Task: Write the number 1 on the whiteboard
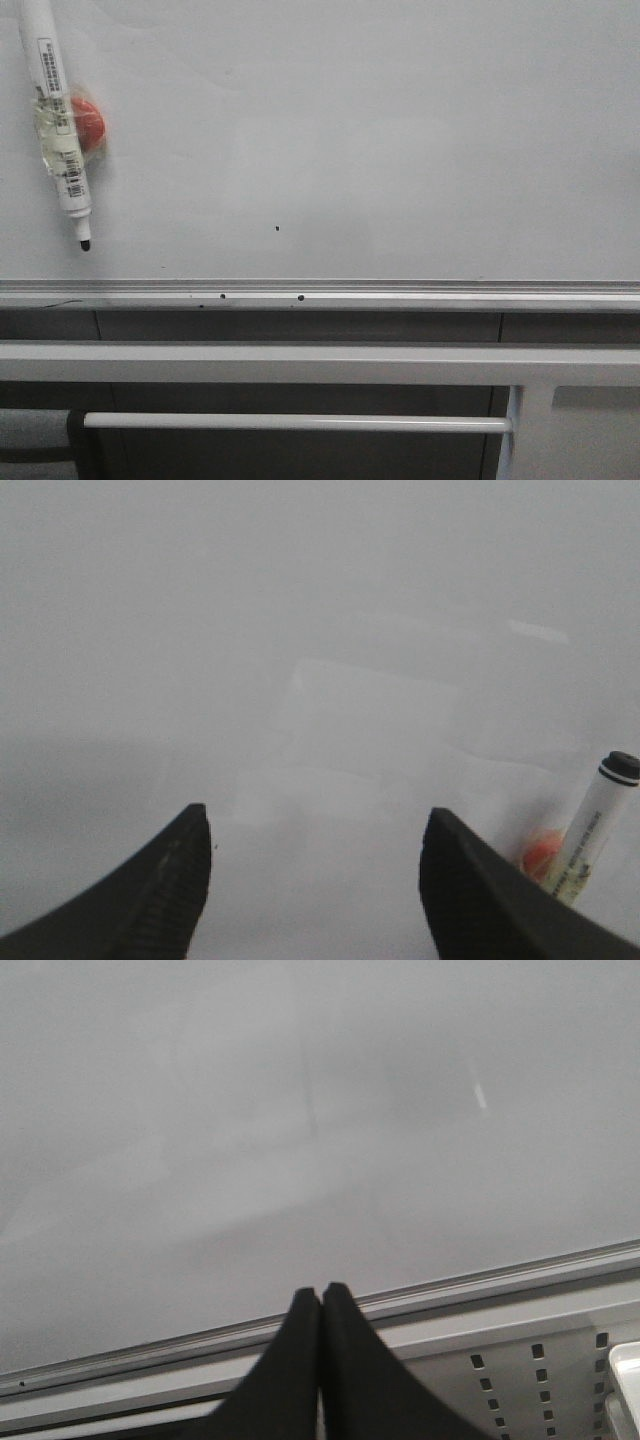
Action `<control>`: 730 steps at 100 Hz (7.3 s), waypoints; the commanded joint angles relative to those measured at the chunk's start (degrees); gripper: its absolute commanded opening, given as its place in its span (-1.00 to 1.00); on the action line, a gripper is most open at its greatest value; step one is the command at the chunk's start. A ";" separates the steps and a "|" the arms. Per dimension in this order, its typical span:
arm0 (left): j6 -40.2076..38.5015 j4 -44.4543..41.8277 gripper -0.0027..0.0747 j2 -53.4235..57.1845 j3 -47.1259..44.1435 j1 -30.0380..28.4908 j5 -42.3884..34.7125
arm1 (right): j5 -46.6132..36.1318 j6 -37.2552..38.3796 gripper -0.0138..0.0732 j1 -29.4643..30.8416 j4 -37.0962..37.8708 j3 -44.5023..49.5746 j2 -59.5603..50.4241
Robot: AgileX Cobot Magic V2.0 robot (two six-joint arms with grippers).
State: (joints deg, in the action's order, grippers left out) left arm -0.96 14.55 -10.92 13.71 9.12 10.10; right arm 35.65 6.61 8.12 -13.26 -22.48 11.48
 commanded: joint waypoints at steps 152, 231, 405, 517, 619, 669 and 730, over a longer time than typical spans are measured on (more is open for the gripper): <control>4.11 15.33 0.15 -52.98 -5.68 46.87 -59.99 | -2.80 -1.09 -0.83 -3.31 -1.31 -1.16 1.16; 1.67 16.87 0.15 -63.74 -3.40 47.25 -73.61 | -4.78 -1.09 -0.83 -5.01 -1.31 -1.16 1.16; 6.64 -11.89 -0.98 -59.71 7.53 47.25 -28.28 | -0.07 -21.56 -0.83 -40.14 4.06 -7.41 10.25; 9.75 -37.10 -0.98 -49.41 23.59 45.50 13.17 | -6.82 -39.18 0.32 -51.00 -11.30 -19.79 34.85; 9.75 -39.22 -0.98 -49.41 25.10 48.29 13.26 | -17.07 -39.18 0.32 -58.10 -3.70 -31.16 55.11; 9.75 -40.65 -0.98 -49.41 26.32 48.29 11.58 | -16.97 -39.18 0.32 -58.10 -3.70 -31.16 55.11; 9.75 -41.51 -0.93 -49.41 26.90 48.29 11.71 | -16.30 -38.94 -0.83 -58.10 -3.70 -31.16 55.11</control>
State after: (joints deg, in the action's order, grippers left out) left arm 9.55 -25.74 -61.49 38.43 57.09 25.63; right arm 21.72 -31.87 -49.79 -16.09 -51.55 67.71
